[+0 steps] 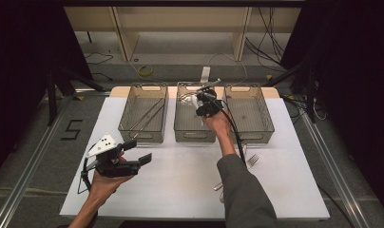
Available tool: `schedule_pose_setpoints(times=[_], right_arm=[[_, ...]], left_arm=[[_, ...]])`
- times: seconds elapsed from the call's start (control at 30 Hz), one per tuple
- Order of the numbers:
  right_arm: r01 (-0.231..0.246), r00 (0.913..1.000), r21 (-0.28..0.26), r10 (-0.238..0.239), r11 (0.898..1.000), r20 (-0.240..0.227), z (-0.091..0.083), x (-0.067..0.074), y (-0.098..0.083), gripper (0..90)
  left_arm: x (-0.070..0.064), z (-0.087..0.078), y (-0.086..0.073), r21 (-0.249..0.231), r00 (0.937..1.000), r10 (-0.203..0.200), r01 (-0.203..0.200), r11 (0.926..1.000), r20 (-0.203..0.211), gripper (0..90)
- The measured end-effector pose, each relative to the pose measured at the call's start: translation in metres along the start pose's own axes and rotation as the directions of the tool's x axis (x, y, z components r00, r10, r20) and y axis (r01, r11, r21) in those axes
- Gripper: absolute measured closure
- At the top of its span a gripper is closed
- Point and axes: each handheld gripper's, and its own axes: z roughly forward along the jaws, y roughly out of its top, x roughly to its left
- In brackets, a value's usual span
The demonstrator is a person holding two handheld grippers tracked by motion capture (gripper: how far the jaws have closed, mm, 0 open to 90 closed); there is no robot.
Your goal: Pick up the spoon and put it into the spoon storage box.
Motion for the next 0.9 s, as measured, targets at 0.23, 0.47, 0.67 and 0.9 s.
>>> schedule_pose_setpoints(times=[0.23, 0.47, 0.67, 0.9], right_arm=[[-0.008, 1.0, 0.019, 0.008, 1.0, 0.003, 0.004, 0.0, 0.001, 86.3], [-0.012, 0.9998, 0.037, 0.012, 0.999, -0.014, 0.011, 0.002, -0.001, 85.8], [-0.028, 0.9987, 0.028, 0.029, 0.999, -0.042, 0.014, 0.005, -0.001, 75.2], [-0.021, 0.996, 0.009, 0.021, 1.0, -0.087, 0.006, 0.005, 0.0, 64.9]], left_arm=[[0.0, 0.0, 0.0, 0.003, 1.0, 0.003, -0.003, 1.0, 0.006, 15.5], [0.0, 0.0, 0.0, 0.0, 1.0, -0.002, 0.002, 1.0, 0.006, 15.5], [0.0, 0.0, 0.0, 0.004, 0.9999, 0.003, -0.003, 1.0, 0.01, 15.6], [0.0, 0.0, 0.0, 0.003, 0.9999, 0.003, -0.003, 1.0, 0.012, 15.5]])
